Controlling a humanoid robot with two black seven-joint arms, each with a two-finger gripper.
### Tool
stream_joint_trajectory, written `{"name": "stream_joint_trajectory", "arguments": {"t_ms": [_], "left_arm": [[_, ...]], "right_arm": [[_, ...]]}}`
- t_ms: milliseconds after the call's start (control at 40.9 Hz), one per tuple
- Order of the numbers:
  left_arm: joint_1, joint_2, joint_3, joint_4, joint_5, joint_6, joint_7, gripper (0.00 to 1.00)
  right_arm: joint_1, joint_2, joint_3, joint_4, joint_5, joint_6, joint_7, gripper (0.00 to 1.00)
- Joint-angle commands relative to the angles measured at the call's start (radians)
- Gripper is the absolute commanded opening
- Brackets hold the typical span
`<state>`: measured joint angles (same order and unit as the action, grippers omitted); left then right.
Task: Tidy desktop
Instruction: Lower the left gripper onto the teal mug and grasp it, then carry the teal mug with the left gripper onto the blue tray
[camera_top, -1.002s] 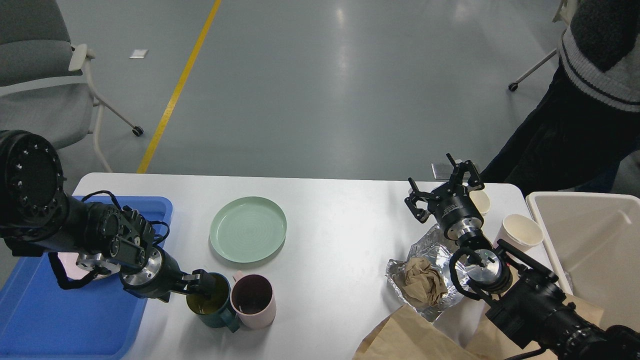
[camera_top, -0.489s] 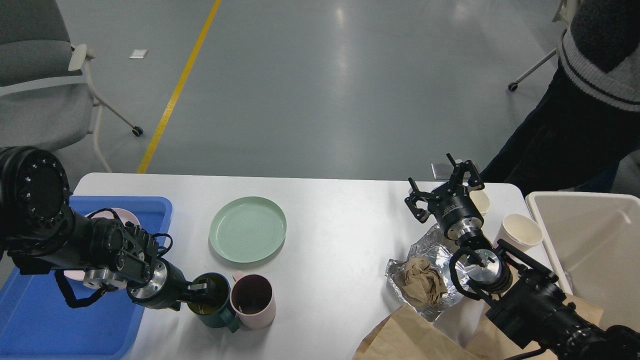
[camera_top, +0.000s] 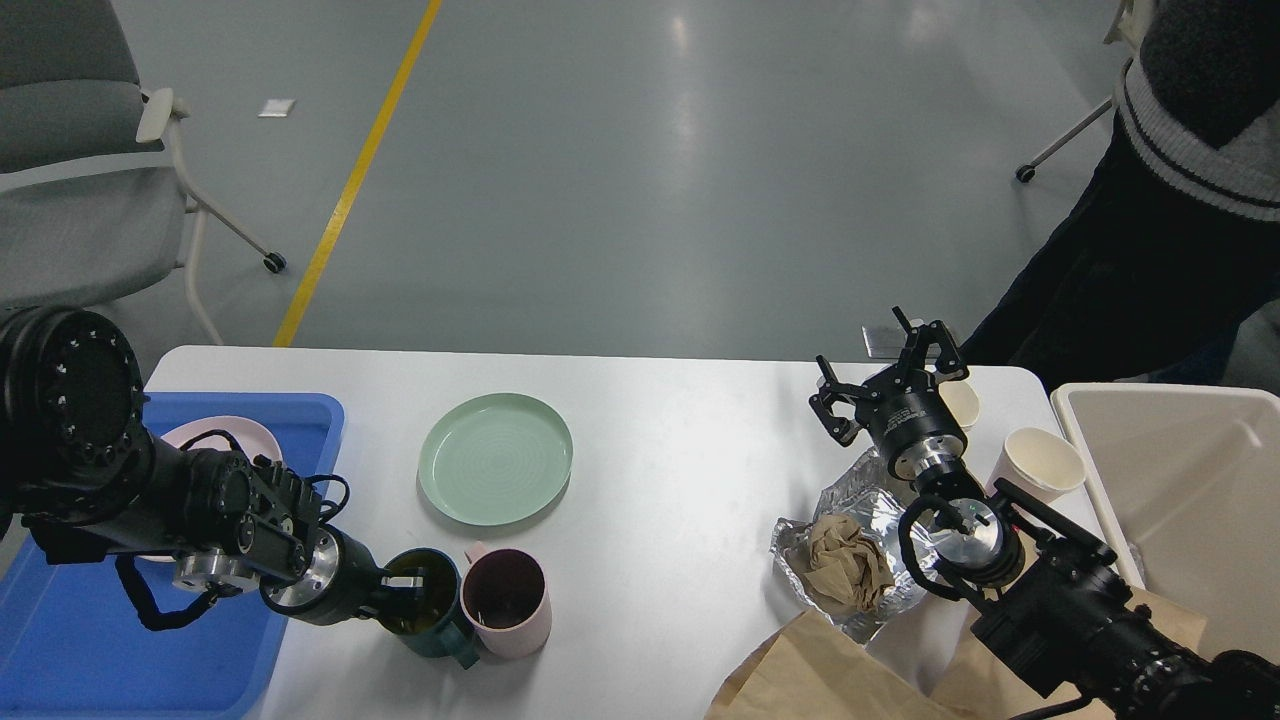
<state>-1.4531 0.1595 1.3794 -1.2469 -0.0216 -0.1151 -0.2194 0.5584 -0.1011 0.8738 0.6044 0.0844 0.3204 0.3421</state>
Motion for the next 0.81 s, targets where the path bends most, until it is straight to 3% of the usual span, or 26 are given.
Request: {"name": "stream_joint_trajectory", "arguments": {"t_ms": [0,220,293,489,684,782], "left_arm": [[0.000,0.000,0.004,-0.003,0.000,-0.008,0.000,0.00],[-0.012,0.005,0.004,-0.003,0.002,-0.012,0.000,0.00],[-0.035,0.012,0.007,-0.003,0.003,-0.052,0.000,0.00],[-0.160,0.055,0.039,-0.003,0.015,-0.313,0.002,0.00],[-0.413,0.117,0.141,0.006,0.072,-0.659,-0.015,0.00],[-0.535,0.144,0.185,0.006,0.110,-0.773,-0.017,0.00]], "right_arm": [[0.000,0.000,0.001,0.000,0.000,0.000,0.000,1.00],[0.000,0.000,0.001,0.000,0.000,0.000,0.000,1.00],[0.000,0.000,0.001,0.000,0.000,0.000,0.000,1.00],[0.000,0.000,0.001,0.000,0.000,0.000,0.000,1.00],[0.000,0.000,-0.001,0.000,0.000,0.000,0.000,1.00],[0.000,0.000,-0.001,0.000,0.000,0.000,0.000,1.00]]}}
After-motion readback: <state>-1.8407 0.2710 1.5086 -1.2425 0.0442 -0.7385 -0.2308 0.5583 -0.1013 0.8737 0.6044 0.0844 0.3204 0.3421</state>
